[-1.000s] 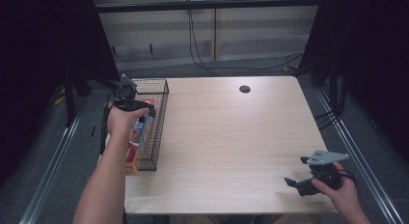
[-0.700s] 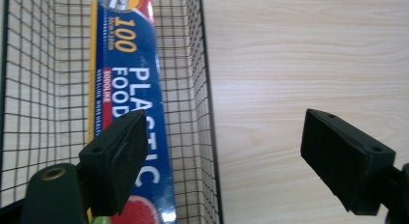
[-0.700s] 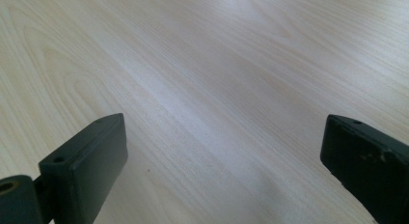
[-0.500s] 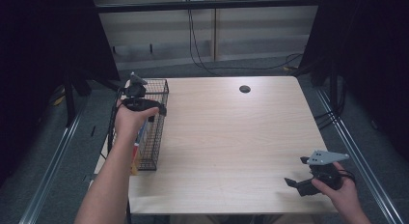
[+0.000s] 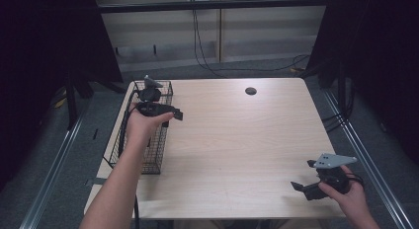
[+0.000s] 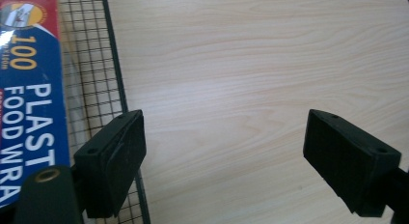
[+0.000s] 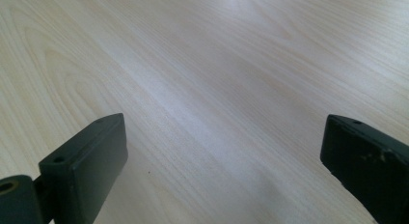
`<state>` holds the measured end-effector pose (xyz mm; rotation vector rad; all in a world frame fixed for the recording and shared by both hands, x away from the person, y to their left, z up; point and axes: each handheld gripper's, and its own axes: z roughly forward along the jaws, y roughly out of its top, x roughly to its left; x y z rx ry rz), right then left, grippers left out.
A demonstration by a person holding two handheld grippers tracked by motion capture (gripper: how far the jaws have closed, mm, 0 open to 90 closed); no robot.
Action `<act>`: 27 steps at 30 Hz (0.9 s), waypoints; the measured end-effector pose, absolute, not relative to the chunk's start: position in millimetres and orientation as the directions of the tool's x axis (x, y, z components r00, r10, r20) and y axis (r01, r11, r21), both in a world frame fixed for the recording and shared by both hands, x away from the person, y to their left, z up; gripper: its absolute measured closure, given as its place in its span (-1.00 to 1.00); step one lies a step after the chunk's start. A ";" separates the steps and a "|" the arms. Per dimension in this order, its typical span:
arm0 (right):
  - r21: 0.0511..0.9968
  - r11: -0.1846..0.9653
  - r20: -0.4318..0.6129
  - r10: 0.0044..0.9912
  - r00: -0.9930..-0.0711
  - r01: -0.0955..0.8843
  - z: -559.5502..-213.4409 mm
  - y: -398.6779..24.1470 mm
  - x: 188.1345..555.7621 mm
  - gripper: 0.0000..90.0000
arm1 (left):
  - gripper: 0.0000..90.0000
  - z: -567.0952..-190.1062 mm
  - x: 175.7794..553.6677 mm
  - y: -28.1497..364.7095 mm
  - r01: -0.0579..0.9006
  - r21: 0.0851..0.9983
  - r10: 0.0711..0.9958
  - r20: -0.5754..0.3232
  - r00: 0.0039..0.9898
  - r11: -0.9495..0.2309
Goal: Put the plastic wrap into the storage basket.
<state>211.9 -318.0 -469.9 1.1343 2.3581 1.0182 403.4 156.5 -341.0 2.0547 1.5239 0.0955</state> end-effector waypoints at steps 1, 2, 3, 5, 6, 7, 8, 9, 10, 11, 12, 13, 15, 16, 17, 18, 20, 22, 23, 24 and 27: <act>0.723 0.430 0.006 0.779 -0.627 0.541 -469.8 -317.9 212.0 -0.95 | -0.66 -341.8 402.7 155.2 0.856 0.482 0.895 -0.279 0.349 -0.183; 0.723 0.428 0.009 0.779 -0.627 0.542 -470.0 -317.6 212.1 -0.95 | -0.66 -342.4 402.0 154.4 0.853 0.485 0.893 -0.276 0.355 -0.190; 0.723 0.429 0.010 0.777 -0.629 0.541 -470.0 -317.3 212.2 -0.95 | -0.66 -342.9 401.1 152.8 0.852 0.487 0.893 -0.274 0.356 -0.191; 0.724 0.437 0.004 0.771 -0.637 0.533 -470.4 -316.9 212.7 -0.95 | -0.66 -344.2 399.9 150.6 0.850 0.489 0.891 -0.272 0.364 -0.198; 0.722 0.438 0.004 0.772 -0.636 0.536 -470.3 -316.6 212.6 -0.95 | -0.66 -344.8 398.9 148.5 0.849 0.490 0.890 -0.274 0.365 -0.198; 0.721 0.440 0.004 0.770 -0.638 0.535 -470.4 -316.4 212.8 -0.95 | -0.66 -345.1 398.2 146.9 0.846 0.492 0.887 -0.270 0.374 -0.207; 0.720 0.442 0.002 0.769 -0.639 0.535 -470.3 -316.2 213.0 -0.95 | -0.66 -345.9 397.3 144.7 0.844 0.496 0.886 -0.274 0.374 -0.203; 0.722 0.440 0.005 0.768 -0.640 0.534 -470.4 -316.1 213.2 -0.95 | -0.66 -346.7 396.7 142.9 0.842 0.498 0.883 -0.276 0.380 -0.207; 0.722 0.440 0.006 0.768 -0.640 0.534 -470.3 -316.0 213.3 -0.95 | -0.67 -347.2 396.2 141.4 0.839 0.498 0.879 -0.272 0.390 -0.218; 0.722 0.439 0.006 0.769 -0.640 0.535 -470.3 -315.9 213.3 -0.95 | -0.67 -348.1 395.2 138.8 0.837 0.505 0.879 -0.275 0.389 -0.212; 0.722 0.440 0.005 0.769 -0.640 0.534 -470.3 -316.0 213.3 -0.95 | -0.67 -348.5 394.6 137.4 0.836 0.505 0.876 -0.277 0.395 -0.217; 0.722 0.440 0.005 0.769 -0.640 0.534 -470.3 -316.1 213.2 -0.95 | -0.67 -349.0 393.7 135.7 0.831 0.511 0.874 -0.274 0.401 -0.221; 0.722 0.439 0.004 0.771 -0.637 0.535 -470.3 -316.3 213.0 -0.95 | -0.67 -350.2 391.5 130.5 0.826 0.521 0.869 -0.283 0.405 -0.215; 0.721 0.439 0.004 0.771 -0.637 0.536 -470.4 -316.3 213.0 -0.95 | -0.67 -350.5 390.6 129.2 0.822 0.521 0.865 -0.277 0.419 -0.231; 0.722 0.439 0.006 0.770 -0.639 0.535 -470.7 -316.3 213.2 -0.95 | -0.67 -351.3 389.6 126.8 0.819 0.521 0.862 -0.274 0.427 -0.240; 0.722 0.438 0.007 0.770 -0.638 0.536 -470.7 -316.3 213.2 -0.95 | -0.67 -352.6 388.6 124.2 0.817 0.523 0.858 -0.278 0.432 -0.242; 0.723 0.438 0.007 0.769 -0.639 0.535 -470.7 -316.2 213.2 -0.95 | -0.68 -355.1 386.6 120.3 0.813 0.529 0.853 -0.283 0.439 -0.243; 0.721 0.441 0.003 0.769 -0.639 0.534 -470.4 -316.3 213.1 -0.95 | -0.68 -358.1 384.3 116.3 0.810 0.532 0.853 -0.277 0.443 -0.248; 0.721 0.440 0.005 0.769 -0.639 0.535 -470.4 -316.4 213.0 -0.95 | -0.68 -359.9 383.1 114.4 0.807 0.532 0.849 -0.277 0.451 -0.255; 0.722 0.439 0.005 0.769 -0.639 0.534 -470.4 -316.5 213.0 -0.95 | -0.68 -361.8 381.7 112.6 0.806 0.531 0.845 -0.278 0.457 -0.261; 0.722 0.440 0.008 0.767 -0.641 0.535 -471.2 -316.5 213.2 -0.95 | -0.68 -368.4 377.4 107.5 0.801 0.532 0.838 -0.276 0.471 -0.275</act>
